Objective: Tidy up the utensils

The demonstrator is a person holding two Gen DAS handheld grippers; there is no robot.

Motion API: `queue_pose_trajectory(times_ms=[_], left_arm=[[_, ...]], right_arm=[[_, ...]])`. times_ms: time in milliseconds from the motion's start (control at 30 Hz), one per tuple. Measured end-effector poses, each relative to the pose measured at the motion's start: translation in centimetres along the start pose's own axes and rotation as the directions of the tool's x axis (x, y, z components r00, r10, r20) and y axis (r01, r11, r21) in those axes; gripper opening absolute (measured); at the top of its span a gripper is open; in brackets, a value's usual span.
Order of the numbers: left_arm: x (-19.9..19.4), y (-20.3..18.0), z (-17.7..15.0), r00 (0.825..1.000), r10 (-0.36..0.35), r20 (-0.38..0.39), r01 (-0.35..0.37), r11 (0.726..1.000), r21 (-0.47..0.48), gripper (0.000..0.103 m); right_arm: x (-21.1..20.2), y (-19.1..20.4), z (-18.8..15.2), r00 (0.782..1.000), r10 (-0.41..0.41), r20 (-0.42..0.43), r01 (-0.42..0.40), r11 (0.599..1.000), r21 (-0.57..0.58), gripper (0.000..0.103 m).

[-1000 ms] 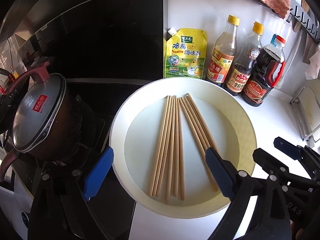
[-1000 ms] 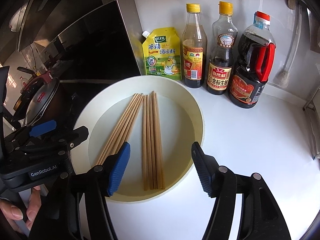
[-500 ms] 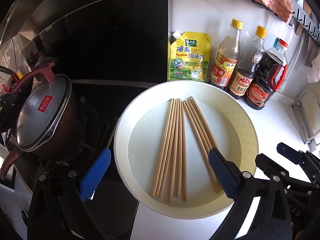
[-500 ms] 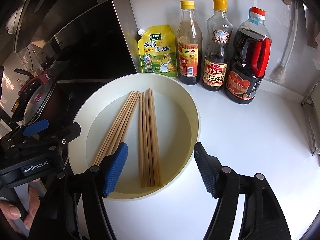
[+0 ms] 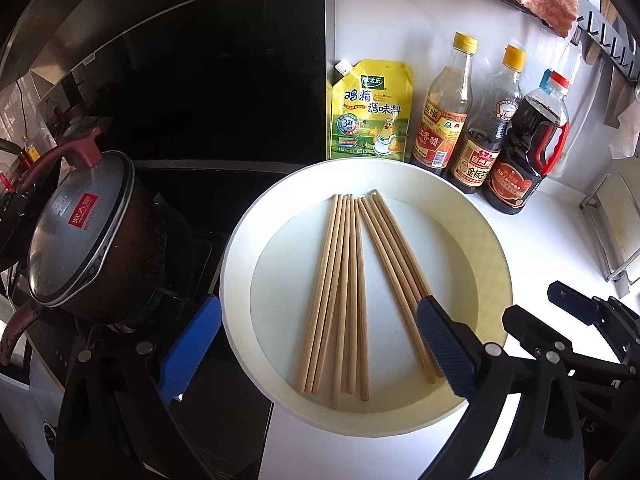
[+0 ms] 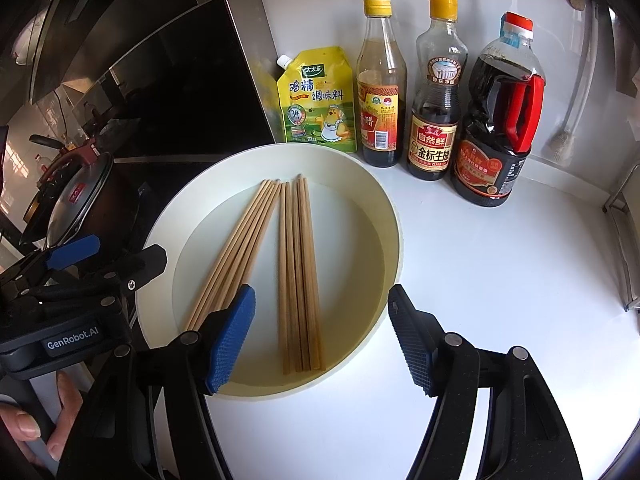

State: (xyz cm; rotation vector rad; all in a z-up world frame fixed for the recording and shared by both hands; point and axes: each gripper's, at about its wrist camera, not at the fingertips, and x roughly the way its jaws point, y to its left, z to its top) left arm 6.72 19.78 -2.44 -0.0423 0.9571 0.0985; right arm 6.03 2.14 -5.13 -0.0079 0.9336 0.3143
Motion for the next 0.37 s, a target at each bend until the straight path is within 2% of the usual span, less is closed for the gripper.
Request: queue_pose_trajectory(times_ms=[367], left_arm=[[0.07,-0.3,0.09,1.0,0.004,-0.002,-0.004,1.0,0.01,0.097]], right_arm=[[0.11,-0.06,-0.12,1.0,0.0,-0.002,0.0,1.0,0.001,0.066]])
